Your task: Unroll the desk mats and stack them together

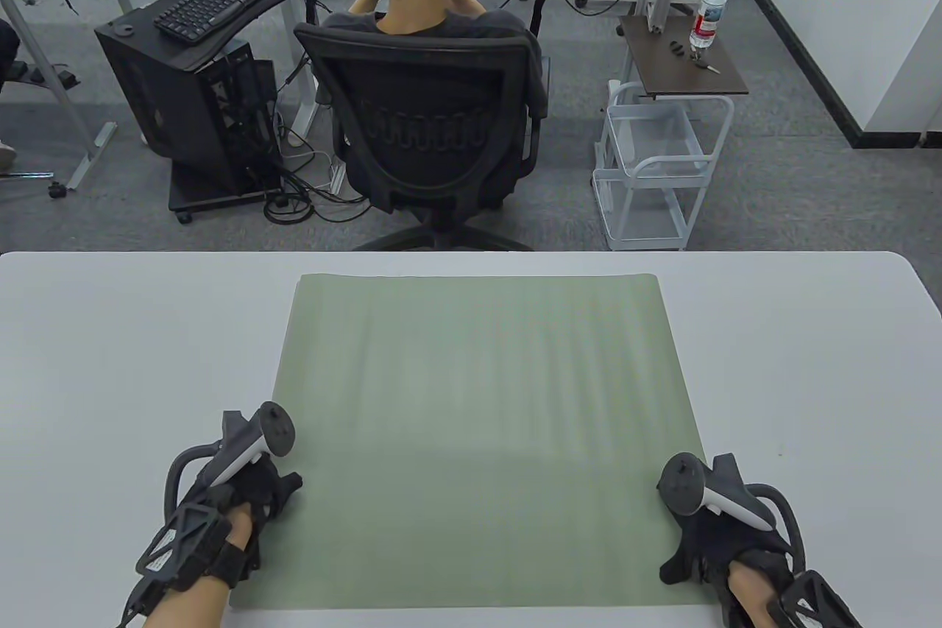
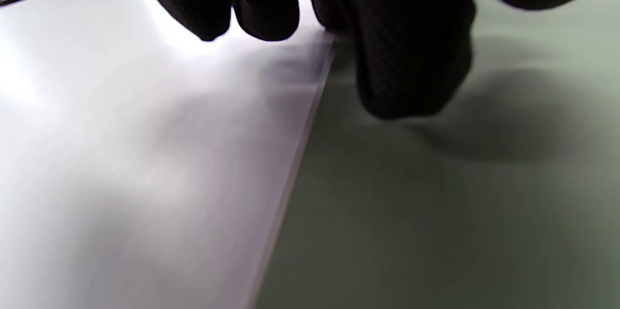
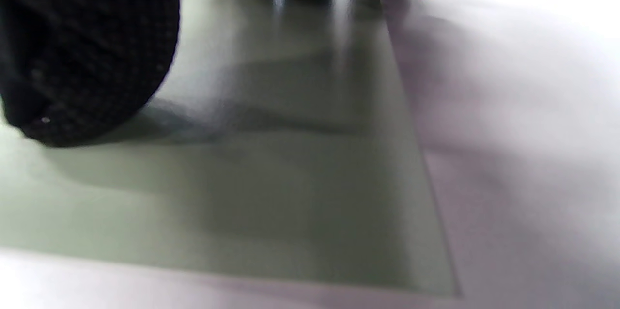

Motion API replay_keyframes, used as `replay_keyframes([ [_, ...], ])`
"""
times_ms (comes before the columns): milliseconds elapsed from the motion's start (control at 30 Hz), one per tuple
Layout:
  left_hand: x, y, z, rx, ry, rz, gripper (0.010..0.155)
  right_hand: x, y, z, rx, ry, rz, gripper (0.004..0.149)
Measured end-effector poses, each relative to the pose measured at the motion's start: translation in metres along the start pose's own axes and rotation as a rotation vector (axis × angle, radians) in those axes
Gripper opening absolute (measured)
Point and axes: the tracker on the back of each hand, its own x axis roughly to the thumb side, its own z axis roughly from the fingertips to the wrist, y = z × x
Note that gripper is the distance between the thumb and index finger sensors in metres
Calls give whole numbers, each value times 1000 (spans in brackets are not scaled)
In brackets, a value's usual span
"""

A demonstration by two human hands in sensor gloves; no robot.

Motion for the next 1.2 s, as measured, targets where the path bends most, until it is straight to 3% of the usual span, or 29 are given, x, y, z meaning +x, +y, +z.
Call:
replay_keyframes([
  [167,9,9,-24,-13,87,-12,47,2,-1,0,-3,5,15,107],
  [300,14,8,-24,21,90,-18,47,0,-1,0,-5,2,8,107],
  [433,9,9,-8,18,41,179,48,-1,-2,-1,24,-7,17,108],
  [633,23,35,41,234,-106,350,54,4,-24,-2,83,-3,0,103],
  [767,58,45,78,333,-231,379,58,35,-46,8,-35,-75,-60,103],
  [933,105,34,107,374,-338,352,69,81,-53,20,-153,-157,-133,103],
  [1133,127,14,114,416,-356,302,81,96,-44,29,-420,-163,-240,102],
  [1200,127,9,116,417,-352,262,83,95,-39,31,-435,-158,-202,101],
])
